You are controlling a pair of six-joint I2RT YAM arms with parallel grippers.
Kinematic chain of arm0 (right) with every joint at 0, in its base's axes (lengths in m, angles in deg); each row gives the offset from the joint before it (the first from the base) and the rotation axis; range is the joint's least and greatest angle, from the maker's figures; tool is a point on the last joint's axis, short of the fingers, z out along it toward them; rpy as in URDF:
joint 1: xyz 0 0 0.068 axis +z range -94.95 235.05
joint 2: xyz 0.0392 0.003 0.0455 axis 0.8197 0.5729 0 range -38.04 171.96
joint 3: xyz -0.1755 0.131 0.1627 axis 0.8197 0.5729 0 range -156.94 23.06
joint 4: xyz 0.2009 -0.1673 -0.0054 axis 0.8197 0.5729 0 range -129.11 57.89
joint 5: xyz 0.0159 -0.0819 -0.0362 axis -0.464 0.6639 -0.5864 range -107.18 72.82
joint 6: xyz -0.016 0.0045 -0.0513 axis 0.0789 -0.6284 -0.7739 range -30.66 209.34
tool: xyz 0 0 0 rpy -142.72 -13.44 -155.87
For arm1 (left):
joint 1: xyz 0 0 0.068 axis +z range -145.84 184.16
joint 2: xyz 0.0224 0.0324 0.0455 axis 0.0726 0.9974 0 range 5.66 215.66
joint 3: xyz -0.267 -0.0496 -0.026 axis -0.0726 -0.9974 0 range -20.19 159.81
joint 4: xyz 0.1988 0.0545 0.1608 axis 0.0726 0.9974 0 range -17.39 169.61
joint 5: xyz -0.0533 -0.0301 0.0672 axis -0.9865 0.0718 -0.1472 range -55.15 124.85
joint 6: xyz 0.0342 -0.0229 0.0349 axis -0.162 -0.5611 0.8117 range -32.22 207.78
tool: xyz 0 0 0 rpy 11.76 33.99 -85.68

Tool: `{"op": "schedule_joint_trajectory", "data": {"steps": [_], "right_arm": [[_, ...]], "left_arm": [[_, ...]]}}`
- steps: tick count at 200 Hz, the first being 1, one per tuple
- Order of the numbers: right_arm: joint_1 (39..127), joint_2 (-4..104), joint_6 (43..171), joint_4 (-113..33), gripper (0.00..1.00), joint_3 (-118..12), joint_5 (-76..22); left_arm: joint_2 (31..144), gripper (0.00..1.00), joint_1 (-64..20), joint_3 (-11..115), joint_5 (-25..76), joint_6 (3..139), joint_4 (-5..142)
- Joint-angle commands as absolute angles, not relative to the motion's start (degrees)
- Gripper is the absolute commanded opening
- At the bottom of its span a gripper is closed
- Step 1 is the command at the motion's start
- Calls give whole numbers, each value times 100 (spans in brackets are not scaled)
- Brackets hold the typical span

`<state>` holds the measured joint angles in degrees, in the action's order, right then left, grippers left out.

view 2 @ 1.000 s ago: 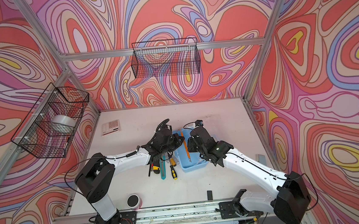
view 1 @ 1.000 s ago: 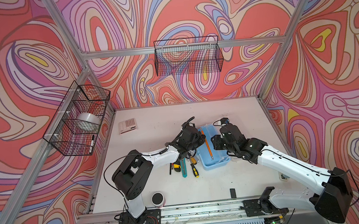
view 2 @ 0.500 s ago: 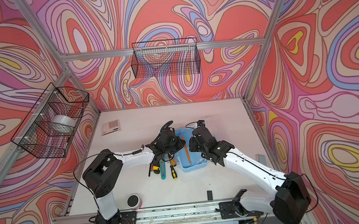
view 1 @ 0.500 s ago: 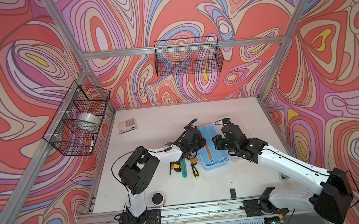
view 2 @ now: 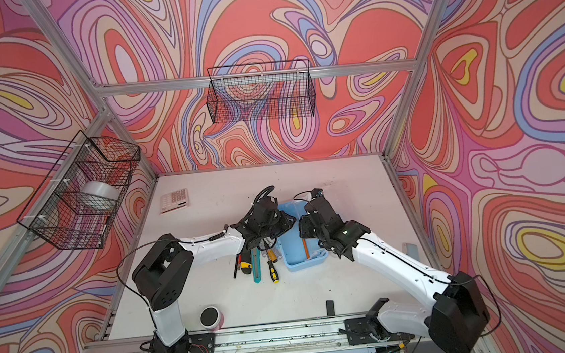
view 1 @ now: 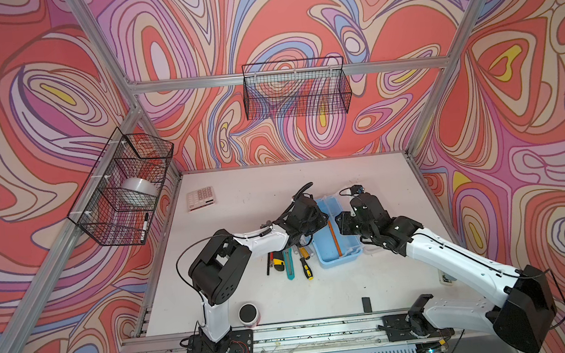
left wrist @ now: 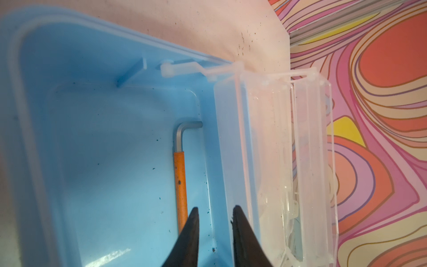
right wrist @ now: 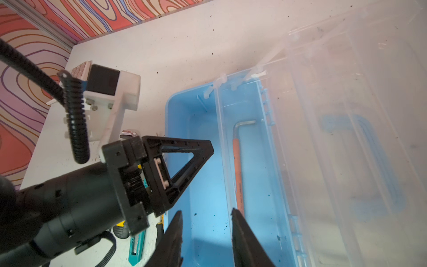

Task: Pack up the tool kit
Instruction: 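Open the left gripper to drop the hex key and draw back to the tools, then lower the left gripper onto the black hex key and grasp it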

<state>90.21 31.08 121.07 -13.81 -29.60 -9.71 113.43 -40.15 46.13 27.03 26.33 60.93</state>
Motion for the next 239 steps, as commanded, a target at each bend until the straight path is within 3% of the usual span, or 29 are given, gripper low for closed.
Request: {"op": "schedule_joint_trajectory", "data": {"steps": [1, 24, 54, 99, 158, 239], "right_arm": [[8987, 3103, 11928, -1292, 35, -3167, -1095], [8986, 3091, 11808, -1292, 35, -3261, -1343], [8998, 3010, 11634, -1169, 35, -3466, -1704], [9346, 3283, 11624, -1074, 36, -3728, -1728], [9631, 3840, 11873, -1381, 35, -3670, -1891], [9644, 4187, 12001, -1503, 32, -3676, -1903]], "left_arm": [[11012, 32, -4022, 4767, 2865, 3275, 6536], [10413, 37, -4022, 4677, 3272, 4020, 7203], [9427, 52, -3999, 4362, 4139, 4920, 8280], [8522, 58, -3814, 4164, 5254, 5875, 9822], [8275, 55, -2428, 2985, 4189, 5754, 9396], [9439, 38, -2134, 2751, 3713, 5854, 8595]]}}
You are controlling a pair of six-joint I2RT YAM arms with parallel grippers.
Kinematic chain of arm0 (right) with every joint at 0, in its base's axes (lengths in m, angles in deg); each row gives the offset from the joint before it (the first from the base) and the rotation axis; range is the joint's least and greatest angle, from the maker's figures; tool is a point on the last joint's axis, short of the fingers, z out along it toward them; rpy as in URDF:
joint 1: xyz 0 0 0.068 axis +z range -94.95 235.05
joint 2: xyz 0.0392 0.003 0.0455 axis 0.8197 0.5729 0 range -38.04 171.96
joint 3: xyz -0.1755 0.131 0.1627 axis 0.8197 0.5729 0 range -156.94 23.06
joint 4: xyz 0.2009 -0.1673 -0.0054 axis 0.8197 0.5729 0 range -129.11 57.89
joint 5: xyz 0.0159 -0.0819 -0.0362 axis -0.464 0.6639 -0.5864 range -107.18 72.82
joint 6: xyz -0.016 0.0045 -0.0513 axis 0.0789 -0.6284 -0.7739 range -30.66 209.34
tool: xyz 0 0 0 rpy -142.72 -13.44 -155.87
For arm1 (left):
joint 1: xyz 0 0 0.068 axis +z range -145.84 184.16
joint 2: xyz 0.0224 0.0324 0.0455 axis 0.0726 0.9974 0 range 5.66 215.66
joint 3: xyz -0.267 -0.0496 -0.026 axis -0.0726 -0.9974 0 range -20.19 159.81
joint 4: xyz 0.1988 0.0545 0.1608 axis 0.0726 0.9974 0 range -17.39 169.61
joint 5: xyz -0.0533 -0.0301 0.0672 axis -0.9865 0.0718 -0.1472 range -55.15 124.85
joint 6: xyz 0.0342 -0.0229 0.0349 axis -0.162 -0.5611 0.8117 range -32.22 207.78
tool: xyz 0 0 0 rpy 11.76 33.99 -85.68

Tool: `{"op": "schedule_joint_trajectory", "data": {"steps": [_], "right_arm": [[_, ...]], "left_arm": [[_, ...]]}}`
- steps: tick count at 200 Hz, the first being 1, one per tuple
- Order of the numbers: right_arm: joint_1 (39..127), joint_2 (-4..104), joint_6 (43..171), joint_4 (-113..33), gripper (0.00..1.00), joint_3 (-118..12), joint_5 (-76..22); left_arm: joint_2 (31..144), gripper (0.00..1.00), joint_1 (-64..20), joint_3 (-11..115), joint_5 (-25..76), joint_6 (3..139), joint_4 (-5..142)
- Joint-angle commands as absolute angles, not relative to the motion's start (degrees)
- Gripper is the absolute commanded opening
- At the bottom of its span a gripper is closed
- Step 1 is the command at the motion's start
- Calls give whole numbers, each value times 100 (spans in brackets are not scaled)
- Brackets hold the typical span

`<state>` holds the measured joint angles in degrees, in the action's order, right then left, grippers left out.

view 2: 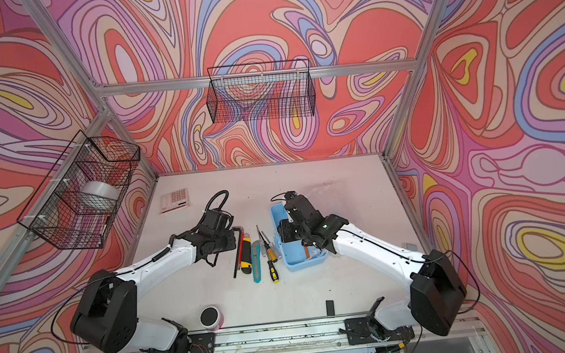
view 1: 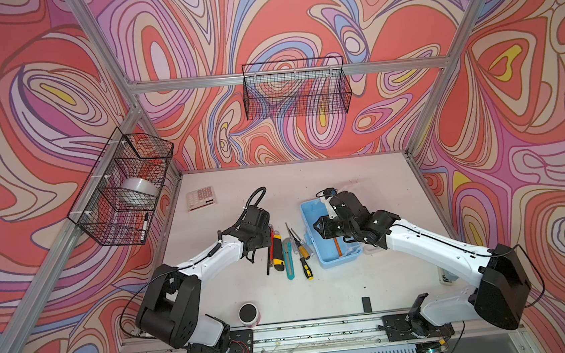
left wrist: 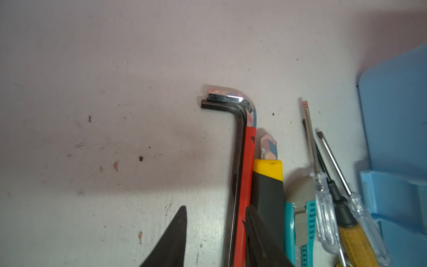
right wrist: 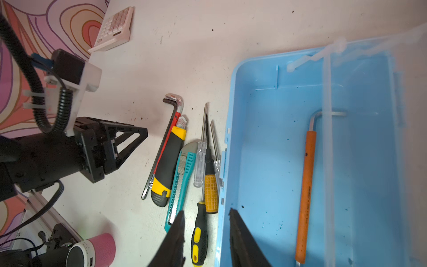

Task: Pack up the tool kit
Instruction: 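Lower the left gripper onto the black hex key and grasp it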

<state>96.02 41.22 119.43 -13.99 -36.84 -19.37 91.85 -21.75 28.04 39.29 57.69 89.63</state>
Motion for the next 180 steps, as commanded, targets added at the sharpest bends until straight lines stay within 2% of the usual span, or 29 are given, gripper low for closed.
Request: {"op": "schedule_joint_trajectory", "data": {"steps": [1, 110, 180], "right_arm": [[9644, 4190, 12001, -1503, 32, -3673, -1903], [9645, 4255, 12019, -1512, 32, -3513, -1764], [9645, 4297, 12041, -1525, 32, -3458, -1753]], "left_arm": [[9445, 38, -2138, 2752, 3709, 5852, 8587], [9925, 31, -2133, 2803, 3775, 5847, 8479], [10006, 31, -2144, 2828, 3652, 5900, 8479]]}}
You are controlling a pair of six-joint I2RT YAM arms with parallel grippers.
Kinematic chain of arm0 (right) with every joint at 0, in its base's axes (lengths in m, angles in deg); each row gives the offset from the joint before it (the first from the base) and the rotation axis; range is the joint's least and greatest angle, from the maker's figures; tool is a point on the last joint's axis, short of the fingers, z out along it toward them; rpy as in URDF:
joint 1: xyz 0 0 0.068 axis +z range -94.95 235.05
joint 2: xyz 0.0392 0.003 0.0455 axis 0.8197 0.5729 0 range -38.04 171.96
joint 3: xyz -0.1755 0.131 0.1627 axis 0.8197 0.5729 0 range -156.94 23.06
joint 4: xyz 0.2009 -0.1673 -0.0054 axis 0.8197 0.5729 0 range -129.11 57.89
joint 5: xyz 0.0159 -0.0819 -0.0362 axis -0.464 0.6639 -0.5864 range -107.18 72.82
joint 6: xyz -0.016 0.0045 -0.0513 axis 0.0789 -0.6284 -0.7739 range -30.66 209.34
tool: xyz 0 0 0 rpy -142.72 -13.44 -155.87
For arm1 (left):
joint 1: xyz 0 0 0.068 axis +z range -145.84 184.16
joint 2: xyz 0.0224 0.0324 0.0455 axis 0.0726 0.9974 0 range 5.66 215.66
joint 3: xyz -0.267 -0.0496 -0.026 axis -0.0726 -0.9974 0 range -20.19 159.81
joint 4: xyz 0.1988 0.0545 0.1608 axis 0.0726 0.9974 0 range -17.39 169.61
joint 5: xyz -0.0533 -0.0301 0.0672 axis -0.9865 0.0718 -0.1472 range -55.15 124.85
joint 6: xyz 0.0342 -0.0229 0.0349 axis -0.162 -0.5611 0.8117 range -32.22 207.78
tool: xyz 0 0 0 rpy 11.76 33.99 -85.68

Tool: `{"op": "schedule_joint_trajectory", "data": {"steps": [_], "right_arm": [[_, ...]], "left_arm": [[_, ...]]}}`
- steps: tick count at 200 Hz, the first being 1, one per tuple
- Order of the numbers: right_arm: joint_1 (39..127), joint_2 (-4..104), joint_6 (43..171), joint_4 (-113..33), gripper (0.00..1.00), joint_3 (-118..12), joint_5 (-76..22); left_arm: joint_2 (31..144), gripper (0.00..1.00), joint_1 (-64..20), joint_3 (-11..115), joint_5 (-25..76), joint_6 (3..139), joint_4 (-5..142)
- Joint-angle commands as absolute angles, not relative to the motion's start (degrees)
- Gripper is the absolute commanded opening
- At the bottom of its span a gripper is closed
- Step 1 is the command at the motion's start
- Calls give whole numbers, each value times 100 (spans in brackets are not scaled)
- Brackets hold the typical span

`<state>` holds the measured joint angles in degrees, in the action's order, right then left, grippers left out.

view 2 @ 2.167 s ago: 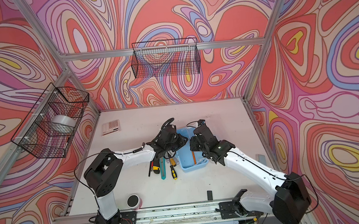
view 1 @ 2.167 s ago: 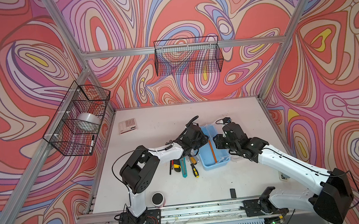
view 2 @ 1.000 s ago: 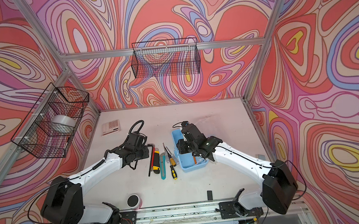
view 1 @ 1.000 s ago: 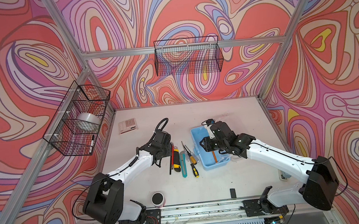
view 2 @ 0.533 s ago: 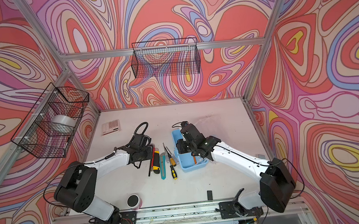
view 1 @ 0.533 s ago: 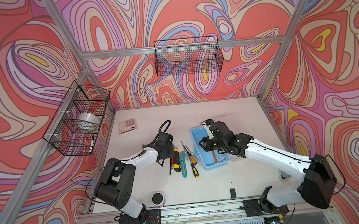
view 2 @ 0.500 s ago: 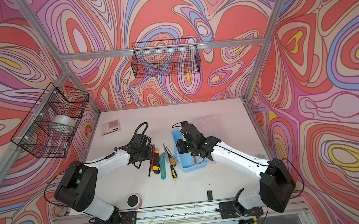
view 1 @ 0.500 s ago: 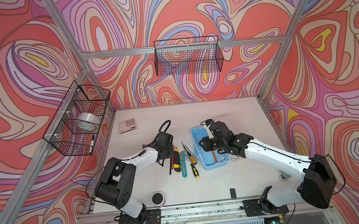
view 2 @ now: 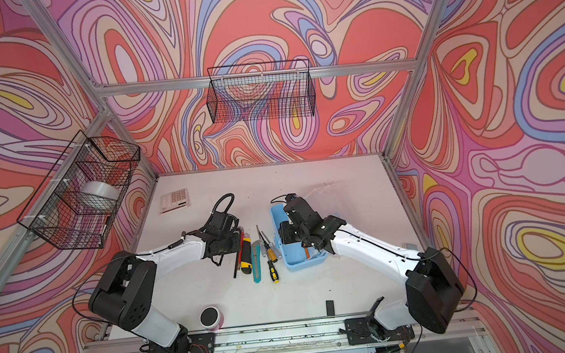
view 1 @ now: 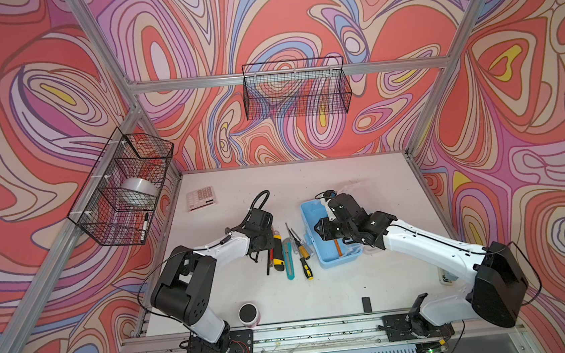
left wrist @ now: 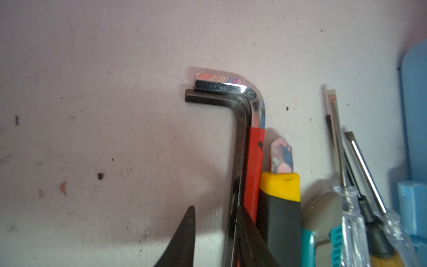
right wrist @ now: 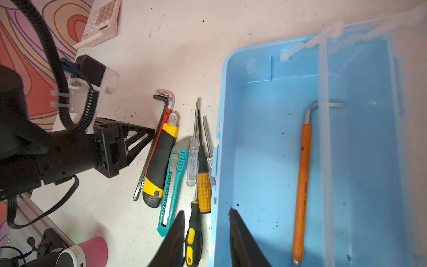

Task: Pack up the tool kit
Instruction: 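Lower the left gripper onto the black hex key and grasp it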

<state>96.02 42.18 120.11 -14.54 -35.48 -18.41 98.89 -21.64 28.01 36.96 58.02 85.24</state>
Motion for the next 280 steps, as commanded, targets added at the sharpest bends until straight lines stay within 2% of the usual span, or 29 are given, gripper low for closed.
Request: {"op": "schedule_joint_trajectory", "data": {"steps": [1, 76, 116, 158, 182, 280], "right_arm": [[9645, 4298, 12043, -1527, 32, -3454, -1757], [9645, 4251, 12103, -1557, 32, -3354, -1753], [9645, 4213, 12115, -1562, 32, -3328, -1709], [9644, 4255, 12110, -1600, 32, -3315, -1685], [9643, 4271, 12110, -1635, 32, -3285, -1678], [9636, 4235, 12122, -1644, 32, -3292, -1612]], "left_arm": [[10006, 31, -2143, 2826, 3648, 5898, 8477], [10269, 28, -2199, 2849, 3766, 5843, 8452], [10391, 13, -2199, 2920, 4046, 5827, 8677], [10418, 9, -2195, 2973, 4349, 5903, 8947], [10436, 0, -2201, 2982, 4407, 5940, 8982], [9751, 0, -2156, 3122, 3666, 5852, 9175]]}}
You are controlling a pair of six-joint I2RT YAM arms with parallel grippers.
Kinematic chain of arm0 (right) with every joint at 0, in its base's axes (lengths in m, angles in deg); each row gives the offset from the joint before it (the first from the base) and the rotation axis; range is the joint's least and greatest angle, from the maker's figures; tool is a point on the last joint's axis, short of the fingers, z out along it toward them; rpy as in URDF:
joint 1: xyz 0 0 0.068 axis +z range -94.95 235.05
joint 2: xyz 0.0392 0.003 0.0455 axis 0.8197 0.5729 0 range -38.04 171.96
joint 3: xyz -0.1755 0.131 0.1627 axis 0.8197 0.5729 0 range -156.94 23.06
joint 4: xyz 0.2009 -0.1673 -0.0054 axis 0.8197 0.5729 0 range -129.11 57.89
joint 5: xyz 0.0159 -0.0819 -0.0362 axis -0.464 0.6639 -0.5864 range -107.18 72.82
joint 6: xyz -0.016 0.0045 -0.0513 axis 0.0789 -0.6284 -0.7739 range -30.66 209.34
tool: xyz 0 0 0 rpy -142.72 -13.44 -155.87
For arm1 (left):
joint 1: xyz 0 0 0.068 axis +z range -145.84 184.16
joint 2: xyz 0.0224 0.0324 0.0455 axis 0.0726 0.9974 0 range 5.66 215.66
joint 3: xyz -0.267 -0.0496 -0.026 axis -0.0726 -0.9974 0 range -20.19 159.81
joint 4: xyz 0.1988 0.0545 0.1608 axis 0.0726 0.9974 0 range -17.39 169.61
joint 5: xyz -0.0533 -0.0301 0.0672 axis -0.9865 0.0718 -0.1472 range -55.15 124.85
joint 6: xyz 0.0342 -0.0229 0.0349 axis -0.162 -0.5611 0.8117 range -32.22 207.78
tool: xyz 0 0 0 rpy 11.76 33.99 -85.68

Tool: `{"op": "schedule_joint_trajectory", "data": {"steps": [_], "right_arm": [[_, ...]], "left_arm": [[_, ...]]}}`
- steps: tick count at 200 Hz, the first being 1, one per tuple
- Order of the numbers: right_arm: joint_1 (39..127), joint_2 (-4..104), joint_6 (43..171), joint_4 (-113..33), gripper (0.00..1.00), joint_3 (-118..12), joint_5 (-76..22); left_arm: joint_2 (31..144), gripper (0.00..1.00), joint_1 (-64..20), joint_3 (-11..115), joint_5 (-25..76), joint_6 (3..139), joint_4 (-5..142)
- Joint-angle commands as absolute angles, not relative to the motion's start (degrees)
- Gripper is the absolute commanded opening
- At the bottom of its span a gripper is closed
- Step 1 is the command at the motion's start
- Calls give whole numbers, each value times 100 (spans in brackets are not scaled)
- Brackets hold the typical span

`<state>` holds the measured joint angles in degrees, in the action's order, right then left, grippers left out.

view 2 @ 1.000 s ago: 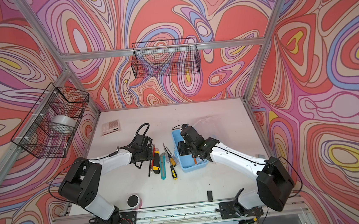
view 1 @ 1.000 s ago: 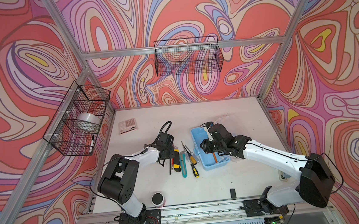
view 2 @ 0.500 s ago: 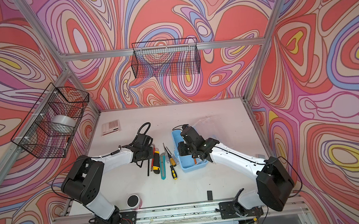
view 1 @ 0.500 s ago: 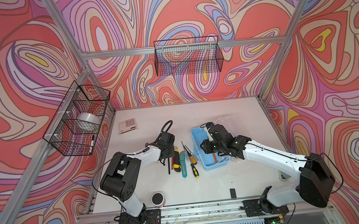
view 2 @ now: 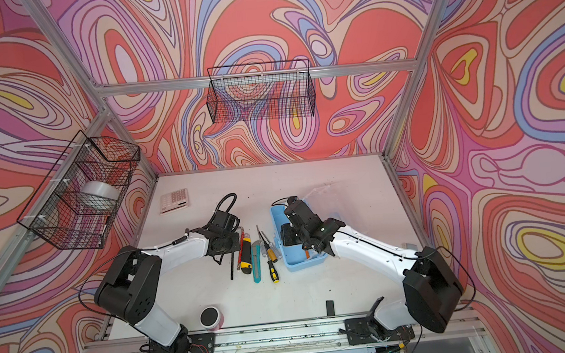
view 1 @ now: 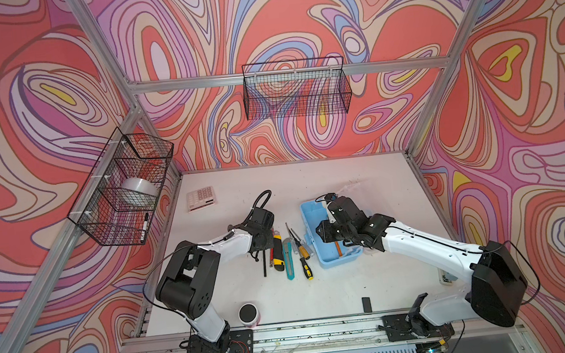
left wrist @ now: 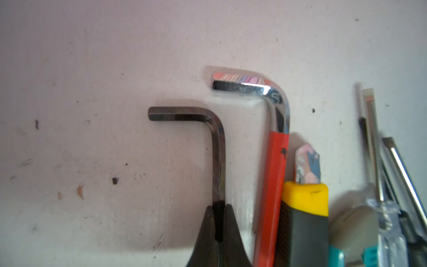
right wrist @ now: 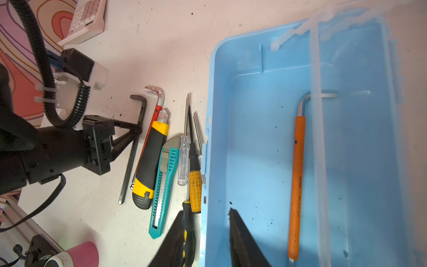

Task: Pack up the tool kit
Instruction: 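Lower the left gripper onto the black hex key and grasp it, then carry the black hex key with the left gripper into the blue box and release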

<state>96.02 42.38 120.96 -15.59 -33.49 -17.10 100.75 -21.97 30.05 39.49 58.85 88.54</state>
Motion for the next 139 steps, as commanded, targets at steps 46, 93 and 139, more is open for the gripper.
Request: {"op": "schedule_joint_trajectory", "data": {"steps": [46, 93, 139], "right_arm": [[9606, 4254, 12126, -1682, 32, -3306, -1704], [9454, 4163, 12177, -1751, 32, -3336, -1810], [9161, 4009, 12147, -1703, 32, -3345, -1809]], "left_arm": [[8968, 0, -2141, 3129, 3022, 5569, 9170], [8406, 0, -2272, 3066, 2029, 4526, 8186], [8766, 0, -3090, 3607, 2235, 3795, 7364]]}}
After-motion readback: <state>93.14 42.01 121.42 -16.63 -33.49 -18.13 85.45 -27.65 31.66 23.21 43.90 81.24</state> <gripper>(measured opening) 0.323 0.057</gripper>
